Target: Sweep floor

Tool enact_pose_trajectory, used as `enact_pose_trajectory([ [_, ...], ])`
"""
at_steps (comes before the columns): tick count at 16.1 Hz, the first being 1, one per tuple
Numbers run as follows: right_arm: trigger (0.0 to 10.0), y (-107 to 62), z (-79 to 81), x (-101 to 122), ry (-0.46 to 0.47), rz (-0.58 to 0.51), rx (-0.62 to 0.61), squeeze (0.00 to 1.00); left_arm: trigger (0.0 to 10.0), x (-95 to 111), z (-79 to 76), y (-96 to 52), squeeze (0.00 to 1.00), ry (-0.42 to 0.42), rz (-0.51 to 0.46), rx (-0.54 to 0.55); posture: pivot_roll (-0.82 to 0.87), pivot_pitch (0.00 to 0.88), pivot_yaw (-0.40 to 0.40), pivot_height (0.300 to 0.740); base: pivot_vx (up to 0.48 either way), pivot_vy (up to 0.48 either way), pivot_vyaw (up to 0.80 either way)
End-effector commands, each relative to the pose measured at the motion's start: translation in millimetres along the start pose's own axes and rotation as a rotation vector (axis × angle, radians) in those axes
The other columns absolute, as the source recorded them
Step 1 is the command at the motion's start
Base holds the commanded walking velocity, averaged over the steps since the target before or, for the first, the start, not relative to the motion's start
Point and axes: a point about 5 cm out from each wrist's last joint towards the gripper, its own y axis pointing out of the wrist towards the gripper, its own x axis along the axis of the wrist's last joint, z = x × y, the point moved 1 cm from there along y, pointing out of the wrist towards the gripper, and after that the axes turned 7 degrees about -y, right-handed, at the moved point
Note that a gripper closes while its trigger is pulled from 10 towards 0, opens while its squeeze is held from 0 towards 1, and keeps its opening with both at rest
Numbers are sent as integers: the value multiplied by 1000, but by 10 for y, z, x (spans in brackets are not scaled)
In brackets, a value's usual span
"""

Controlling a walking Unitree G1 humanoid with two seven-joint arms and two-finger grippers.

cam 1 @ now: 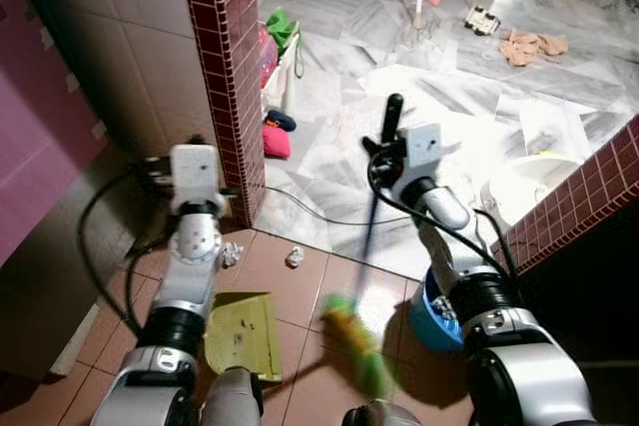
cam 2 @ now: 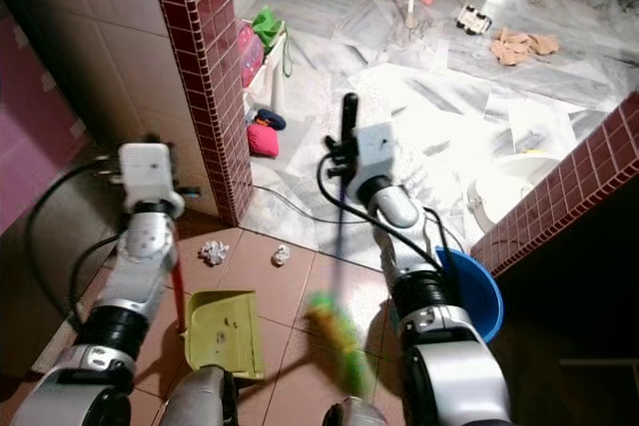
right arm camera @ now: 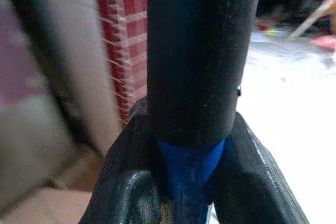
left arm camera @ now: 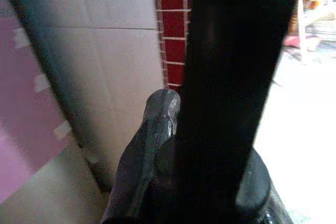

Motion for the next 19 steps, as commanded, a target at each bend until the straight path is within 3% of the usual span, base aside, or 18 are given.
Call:
enact_pose_trajectory([
  [1,10000,45,7,192,34,-68,28,0,10000,-132,-103,-62,0,-76,60,-23,-7,74,-54,740,0,0,0],
  [2,10000,62,36,257,73,-91,52,0,10000,-139,-119,-67,0,-77,62,-28,-12,73,-55,740,0,0,0],
  [3,10000,89,105,416,181,-144,120,0,10000,-155,-146,-74,0,-79,69,-38,-12,72,-55,740,0,0,0],
  [5,10000,91,117,484,221,-168,151,0,10000,-156,-157,-69,0,-87,68,-40,-12,72,-56,740,0,0,0],
  [7,10000,75,-73,468,157,-172,62,0,10000,-154,-185,-55,0,-127,60,-53,-10,72,-60,740,0,0,0],
  [9,10000,8,-390,419,-45,-145,-142,0,10000,-152,-195,-43,0,-182,53,-62,-8,73,-62,740,0,0,0],
  [12,10000,-85,-637,601,-170,-202,-295,0,10000,-176,-207,-52,0,-220,69,-84,-13,74,-53,740,0,0,0],
  [15,10000,-95,-680,730,-141,-249,-308,0,10000,-178,-255,-47,0,-232,80,-125,-17,72,-48,740,0,0,0],
  [19,10000,-129,-548,410,-126,-143,-289,0,10000,-150,-316,-44,0,-335,82,-167,-14,73,-53,740,0,0,0],
])
